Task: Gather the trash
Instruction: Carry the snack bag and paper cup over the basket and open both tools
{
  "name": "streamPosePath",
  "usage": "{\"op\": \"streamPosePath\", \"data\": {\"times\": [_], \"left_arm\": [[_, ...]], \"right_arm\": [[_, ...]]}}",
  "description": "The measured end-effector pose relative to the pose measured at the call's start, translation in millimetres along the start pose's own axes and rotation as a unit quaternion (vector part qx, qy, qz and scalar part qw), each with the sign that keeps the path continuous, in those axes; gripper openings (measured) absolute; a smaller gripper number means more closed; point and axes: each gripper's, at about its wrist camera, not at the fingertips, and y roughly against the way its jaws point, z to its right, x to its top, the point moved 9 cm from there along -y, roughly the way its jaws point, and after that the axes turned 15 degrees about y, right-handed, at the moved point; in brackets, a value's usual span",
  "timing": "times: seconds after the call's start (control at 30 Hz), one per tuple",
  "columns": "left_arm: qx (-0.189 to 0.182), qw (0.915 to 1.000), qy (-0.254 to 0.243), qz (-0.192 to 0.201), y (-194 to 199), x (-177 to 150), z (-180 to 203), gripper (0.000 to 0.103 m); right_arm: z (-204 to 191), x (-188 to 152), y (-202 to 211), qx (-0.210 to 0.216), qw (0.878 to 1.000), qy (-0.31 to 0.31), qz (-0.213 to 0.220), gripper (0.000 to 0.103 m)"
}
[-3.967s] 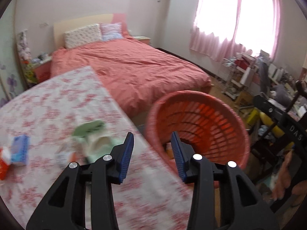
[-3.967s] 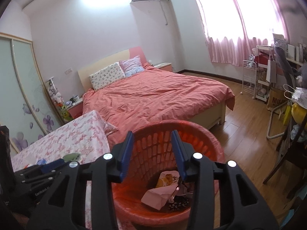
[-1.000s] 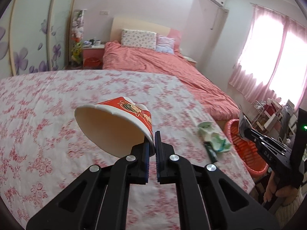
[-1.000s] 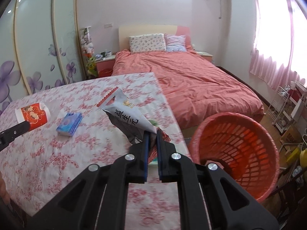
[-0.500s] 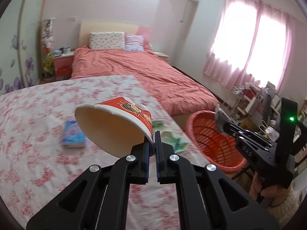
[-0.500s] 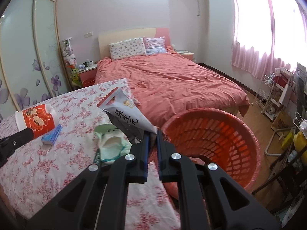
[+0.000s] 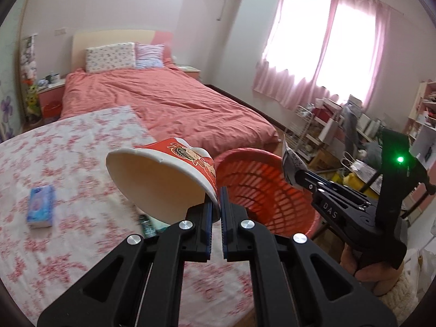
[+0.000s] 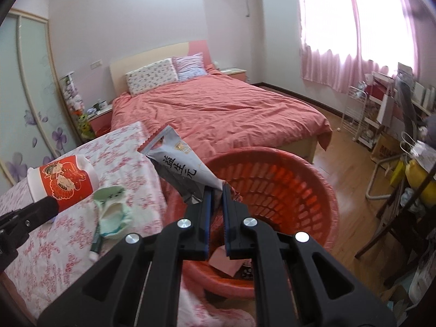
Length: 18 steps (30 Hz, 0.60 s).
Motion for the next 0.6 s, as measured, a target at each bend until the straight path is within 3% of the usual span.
{"op": "streamPosePath", "data": {"times": [0.37, 0.6], "left_arm": [[-0.039, 0.9981, -0.036, -0.031, -42, -12, 51, 0.005], [-0.056, 0.9960, -0.051, -0.049, -62, -21, 74, 0.005]], "right_arm": [[63, -16, -13, -0.025, 0.998, -0.053, -0.007, 0.008], [82, -23, -20, -0.030, 0.997, -0.075, -0.010, 0.008]]}}
